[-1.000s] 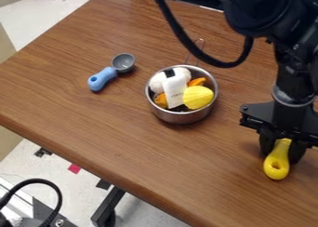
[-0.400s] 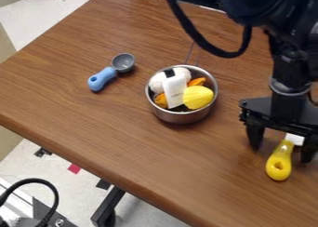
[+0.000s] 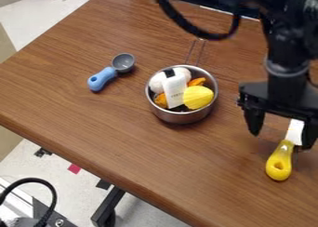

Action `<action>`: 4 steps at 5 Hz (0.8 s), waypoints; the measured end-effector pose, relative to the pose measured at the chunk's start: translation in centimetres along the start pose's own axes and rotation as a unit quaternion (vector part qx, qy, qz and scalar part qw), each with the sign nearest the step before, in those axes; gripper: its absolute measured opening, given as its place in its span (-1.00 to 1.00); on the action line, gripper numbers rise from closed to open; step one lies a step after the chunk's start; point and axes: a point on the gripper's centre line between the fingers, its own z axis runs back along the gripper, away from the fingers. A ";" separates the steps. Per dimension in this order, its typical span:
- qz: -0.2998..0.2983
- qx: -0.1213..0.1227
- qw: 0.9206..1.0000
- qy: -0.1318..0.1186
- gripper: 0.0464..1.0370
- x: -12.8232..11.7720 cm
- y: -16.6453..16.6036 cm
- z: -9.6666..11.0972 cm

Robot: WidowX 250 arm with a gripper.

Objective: Moved the yellow knife to the right side of the table

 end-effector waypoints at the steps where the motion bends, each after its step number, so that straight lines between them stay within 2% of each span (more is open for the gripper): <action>1: -0.007 0.000 1.000 0.017 0.93 -0.3 0.8 0.8; 2: -0.023 -0.019 0.999 0.018 0.93 -0.1 1.3 2.4; 3: -0.080 -0.015 0.996 0.022 0.93 0.1 1.9 3.2; 4: -0.163 -0.021 0.986 0.034 0.93 0.3 2.9 4.1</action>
